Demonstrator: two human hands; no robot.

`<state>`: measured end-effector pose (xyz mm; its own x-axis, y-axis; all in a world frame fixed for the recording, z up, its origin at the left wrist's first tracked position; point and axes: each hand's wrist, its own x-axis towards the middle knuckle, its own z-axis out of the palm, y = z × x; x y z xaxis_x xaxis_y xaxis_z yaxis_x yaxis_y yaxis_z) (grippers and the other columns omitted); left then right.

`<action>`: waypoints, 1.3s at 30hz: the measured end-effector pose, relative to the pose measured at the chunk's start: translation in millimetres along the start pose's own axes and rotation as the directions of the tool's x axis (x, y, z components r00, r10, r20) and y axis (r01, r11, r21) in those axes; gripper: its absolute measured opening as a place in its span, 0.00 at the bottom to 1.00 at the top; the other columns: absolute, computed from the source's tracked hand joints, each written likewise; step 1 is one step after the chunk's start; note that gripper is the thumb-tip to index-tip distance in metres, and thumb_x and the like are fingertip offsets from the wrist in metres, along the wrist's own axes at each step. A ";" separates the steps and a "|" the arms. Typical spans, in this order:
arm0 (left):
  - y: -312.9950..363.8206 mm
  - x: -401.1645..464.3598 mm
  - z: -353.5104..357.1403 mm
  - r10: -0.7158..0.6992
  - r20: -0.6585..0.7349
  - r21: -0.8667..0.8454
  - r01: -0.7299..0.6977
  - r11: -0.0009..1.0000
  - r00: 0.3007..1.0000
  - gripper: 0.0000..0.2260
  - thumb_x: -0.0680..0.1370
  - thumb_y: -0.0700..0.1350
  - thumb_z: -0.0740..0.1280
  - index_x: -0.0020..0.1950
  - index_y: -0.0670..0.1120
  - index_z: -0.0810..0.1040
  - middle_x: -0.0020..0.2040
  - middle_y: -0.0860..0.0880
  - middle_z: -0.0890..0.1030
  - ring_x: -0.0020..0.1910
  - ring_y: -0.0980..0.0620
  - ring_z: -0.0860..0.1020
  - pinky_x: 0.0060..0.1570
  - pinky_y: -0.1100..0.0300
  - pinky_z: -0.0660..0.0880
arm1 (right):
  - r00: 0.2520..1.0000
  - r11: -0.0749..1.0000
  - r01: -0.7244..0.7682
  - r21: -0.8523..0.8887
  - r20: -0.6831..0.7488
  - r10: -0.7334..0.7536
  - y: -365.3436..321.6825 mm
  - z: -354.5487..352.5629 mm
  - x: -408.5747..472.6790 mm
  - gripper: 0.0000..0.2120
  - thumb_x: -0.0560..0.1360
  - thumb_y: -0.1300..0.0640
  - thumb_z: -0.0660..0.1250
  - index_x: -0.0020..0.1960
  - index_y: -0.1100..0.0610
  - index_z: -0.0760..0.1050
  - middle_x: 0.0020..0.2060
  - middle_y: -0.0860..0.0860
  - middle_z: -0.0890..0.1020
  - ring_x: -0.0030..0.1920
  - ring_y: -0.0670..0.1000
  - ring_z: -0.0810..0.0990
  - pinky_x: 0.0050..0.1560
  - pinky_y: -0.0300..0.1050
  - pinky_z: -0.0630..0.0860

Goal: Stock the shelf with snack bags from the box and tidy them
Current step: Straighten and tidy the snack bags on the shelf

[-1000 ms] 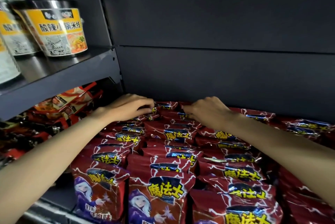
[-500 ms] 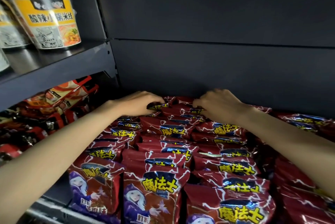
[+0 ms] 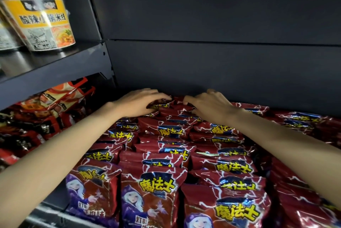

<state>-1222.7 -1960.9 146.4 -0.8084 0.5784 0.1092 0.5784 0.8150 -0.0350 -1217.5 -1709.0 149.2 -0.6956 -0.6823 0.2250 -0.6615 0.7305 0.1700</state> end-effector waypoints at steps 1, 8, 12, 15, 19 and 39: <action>-3.7 -0.6 -2.7 -0.012 -0.015 -0.167 0.009 0.986 1.000 0.28 0.75 0.42 0.68 0.70 0.61 0.64 0.63 0.58 0.72 0.59 0.58 0.72 0.60 0.60 0.71 | 1.000 1.000 -0.012 0.018 -0.015 0.013 0.4 -0.3 1.1 0.17 0.78 0.54 0.62 0.66 0.49 0.66 0.45 0.49 0.82 0.47 0.52 0.81 0.51 0.45 0.70; -14.1 0.2 -4.2 0.123 -0.066 -0.117 -0.130 0.985 0.990 0.17 0.77 0.40 0.66 0.63 0.57 0.75 0.58 0.59 0.76 0.55 0.59 0.75 0.57 0.60 0.73 | 0.975 0.982 0.093 -0.164 -0.185 -0.123 -1.2 10.3 2.8 0.24 0.71 0.62 0.70 0.65 0.48 0.72 0.40 0.51 0.84 0.45 0.56 0.81 0.53 0.48 0.73; -17.4 2.2 -1.5 0.152 -0.074 -0.041 -0.155 0.987 0.986 0.18 0.78 0.40 0.65 0.64 0.57 0.74 0.59 0.58 0.76 0.55 0.58 0.72 0.58 0.59 0.71 | 0.988 0.969 0.115 -0.218 -0.078 -0.134 -0.3 8.4 7.2 0.23 0.79 0.57 0.61 0.72 0.44 0.62 0.51 0.49 0.82 0.54 0.54 0.78 0.61 0.46 0.66; -18.2 0.0 -3.3 0.102 0.005 -0.134 -0.101 0.986 0.995 0.21 0.77 0.40 0.66 0.65 0.60 0.72 0.61 0.59 0.74 0.59 0.61 0.70 0.63 0.61 0.68 | 0.994 0.991 0.105 -0.084 -0.024 -0.108 9.5 0.9 1.7 0.23 0.79 0.52 0.61 0.72 0.42 0.62 0.54 0.47 0.80 0.57 0.50 0.75 0.63 0.45 0.64; -16.0 0.5 -7.7 0.063 0.054 -0.195 -0.051 0.979 0.997 0.21 0.77 0.40 0.66 0.63 0.62 0.73 0.60 0.60 0.74 0.58 0.62 0.72 0.62 0.58 0.70 | 0.999 0.955 0.019 0.296 0.040 -0.032 20.5 -6.1 -4.1 0.20 0.77 0.56 0.66 0.67 0.44 0.70 0.52 0.46 0.81 0.52 0.45 0.77 0.56 0.49 0.75; 89.6 67.5 5.1 0.226 -0.186 0.130 -0.205 0.970 0.956 0.11 0.78 0.50 0.65 0.58 0.48 0.78 0.52 0.51 0.81 0.52 0.50 0.79 0.47 0.52 0.77 | 0.990 0.984 -0.037 -0.174 0.127 0.060 66.8 -17.8 -85.6 0.25 0.78 0.59 0.59 0.72 0.46 0.58 0.54 0.48 0.78 0.52 0.51 0.79 0.39 0.44 0.70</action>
<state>-1226.0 -1848.6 145.5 -0.6217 0.7312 0.2809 0.7124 0.6769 -0.1853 -1197.1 -1601.3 158.3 -0.7641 -0.6355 0.1112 -0.5761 0.7497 0.3258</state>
